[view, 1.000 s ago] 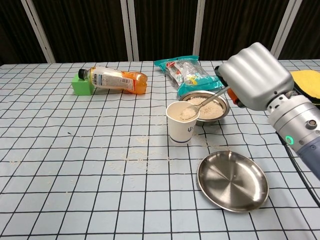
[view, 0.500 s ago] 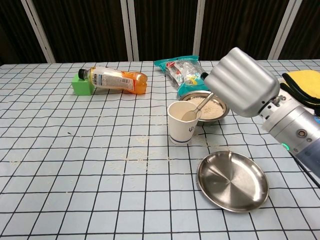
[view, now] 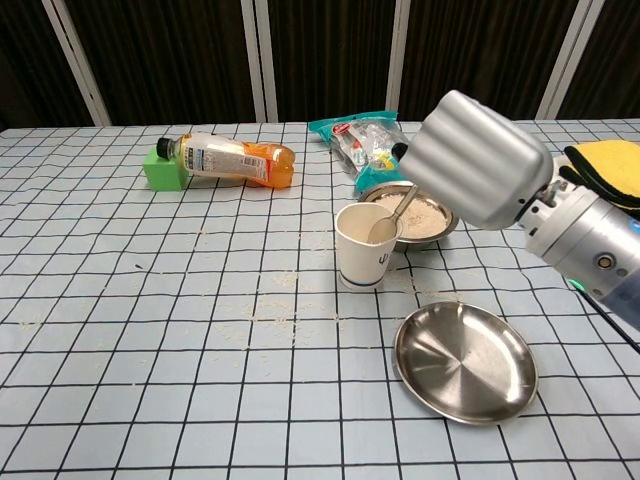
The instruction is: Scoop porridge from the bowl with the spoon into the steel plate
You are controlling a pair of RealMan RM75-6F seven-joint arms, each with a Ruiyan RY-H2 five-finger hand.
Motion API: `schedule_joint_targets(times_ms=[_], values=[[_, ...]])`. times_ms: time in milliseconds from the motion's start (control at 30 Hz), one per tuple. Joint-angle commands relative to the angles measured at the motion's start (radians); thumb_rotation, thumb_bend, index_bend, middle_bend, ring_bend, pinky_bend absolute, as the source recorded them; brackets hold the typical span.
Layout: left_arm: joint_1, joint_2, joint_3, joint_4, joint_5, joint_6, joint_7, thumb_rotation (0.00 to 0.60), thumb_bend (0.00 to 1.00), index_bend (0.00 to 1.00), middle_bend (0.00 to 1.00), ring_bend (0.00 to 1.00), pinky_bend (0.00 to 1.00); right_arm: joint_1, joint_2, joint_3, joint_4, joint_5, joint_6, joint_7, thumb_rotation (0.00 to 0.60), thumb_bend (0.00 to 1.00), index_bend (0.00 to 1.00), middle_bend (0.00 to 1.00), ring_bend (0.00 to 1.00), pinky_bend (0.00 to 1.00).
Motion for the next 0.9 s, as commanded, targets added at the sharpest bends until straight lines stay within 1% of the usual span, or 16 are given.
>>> schedule_joint_targets(times_ms=[33, 300, 467, 567, 667, 900], values=[[0.0, 0.0, 0.0, 0.0, -0.001, -0.001, 0.0, 0.6, 0.0, 0.0, 0.0, 0.0, 0.0, -0.002, 0.011, 0.008, -0.019, -0.006, -0.004, -0.008, 0.6, 0.56, 0.65, 0.95, 1.0, 0.98], [0.001, 0.001, 0.001, -0.001, 0.003, 0.001, -0.007, 0.6, 0.0, 0.0, 0.0, 0.0, 0.0, -0.021, 0.02, 0.027, -0.067, -0.01, 0.007, 0.001, 0.6, 0.56, 0.65, 0.95, 1.0, 0.98], [0.002, 0.001, 0.001, -0.001, 0.003, 0.003, -0.007, 0.6, 0.0, 0.0, 0.0, 0.0, 0.0, -0.035, 0.022, 0.052, -0.093, -0.007, 0.03, 0.008, 0.6, 0.56, 0.65, 0.95, 1.0, 0.98], [0.004, 0.002, 0.002, -0.002, 0.003, 0.004, -0.008, 0.6, 0.0, 0.0, 0.0, 0.0, 0.0, -0.048, 0.034, 0.076, -0.12, 0.005, 0.051, 0.017, 0.6, 0.56, 0.65, 0.95, 1.0, 0.98], [0.004, 0.001, 0.001, -0.003, 0.003, 0.004, -0.008, 0.6, 0.0, 0.0, 0.0, 0.0, 0.0, -0.059, 0.05, 0.088, -0.143, 0.009, 0.066, 0.023, 0.6, 0.56, 0.65, 0.95, 1.0, 0.98], [0.004, 0.004, 0.0, -0.004, -0.002, 0.002, -0.013, 0.6, 0.0, 0.0, 0.0, 0.0, 0.0, -0.133, 0.082, 0.117, -0.269, 0.087, 0.1, 0.091, 0.6, 0.56, 0.65, 0.95, 1.0, 0.98]])
